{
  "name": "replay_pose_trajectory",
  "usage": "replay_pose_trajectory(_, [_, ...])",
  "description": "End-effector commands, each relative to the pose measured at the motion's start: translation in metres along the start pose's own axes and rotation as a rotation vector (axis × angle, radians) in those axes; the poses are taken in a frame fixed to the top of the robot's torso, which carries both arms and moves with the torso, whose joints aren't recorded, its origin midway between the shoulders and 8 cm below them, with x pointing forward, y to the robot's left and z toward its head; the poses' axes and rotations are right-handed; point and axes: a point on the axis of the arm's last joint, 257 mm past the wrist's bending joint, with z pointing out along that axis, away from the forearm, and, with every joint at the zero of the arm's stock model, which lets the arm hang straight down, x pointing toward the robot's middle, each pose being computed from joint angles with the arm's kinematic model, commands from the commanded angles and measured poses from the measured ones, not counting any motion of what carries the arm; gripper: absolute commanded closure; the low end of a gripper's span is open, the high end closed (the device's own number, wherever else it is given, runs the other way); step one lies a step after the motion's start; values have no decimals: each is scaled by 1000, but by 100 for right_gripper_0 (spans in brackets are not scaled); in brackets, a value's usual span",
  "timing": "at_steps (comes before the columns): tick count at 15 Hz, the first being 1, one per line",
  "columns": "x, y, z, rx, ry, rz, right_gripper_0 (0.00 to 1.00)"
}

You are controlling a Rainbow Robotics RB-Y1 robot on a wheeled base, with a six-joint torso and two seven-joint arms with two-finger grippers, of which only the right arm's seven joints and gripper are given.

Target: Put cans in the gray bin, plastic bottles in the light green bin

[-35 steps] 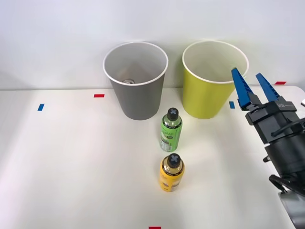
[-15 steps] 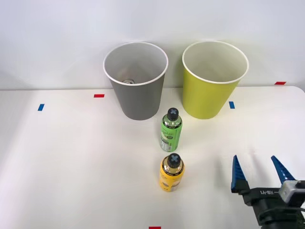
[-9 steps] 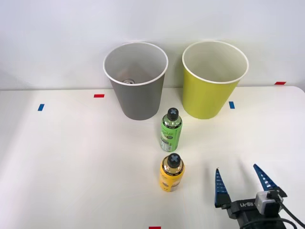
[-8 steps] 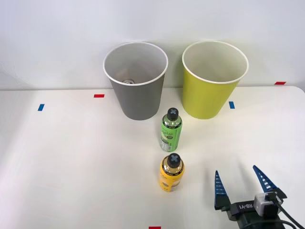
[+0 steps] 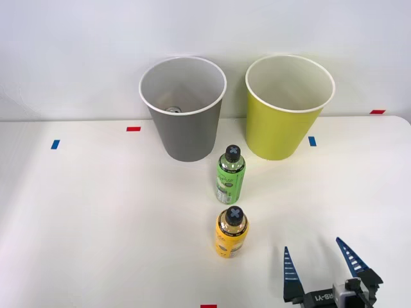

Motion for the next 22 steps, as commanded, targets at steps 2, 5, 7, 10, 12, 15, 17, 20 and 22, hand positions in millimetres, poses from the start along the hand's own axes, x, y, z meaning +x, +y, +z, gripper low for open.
replay_pose_trajectory(2, [-1, 4, -13, 6, -6, 34, 0])
replay_pose_trajectory(5, [3, 7, -20, 7, 6, 42, 0])
replay_pose_trajectory(7, [6, 6, -24, 9, 16, 38, 0])
replay_pose_trajectory(10, [6, 6, -24, 9, 16, 38, 0])
replay_pose_trajectory(12, [6, 6, -24, 9, 16, 38, 0])
replay_pose_trajectory(15, [6, 6, -24, 9, 16, 38, 0])
replay_pose_trajectory(17, [6, 6, -24, 9, 16, 38, 0])
replay_pose_trajectory(20, [6, 6, -24, 9, 16, 38, 0])
replay_pose_trajectory(22, [6, 6, -24, 9, 16, 38, 0])
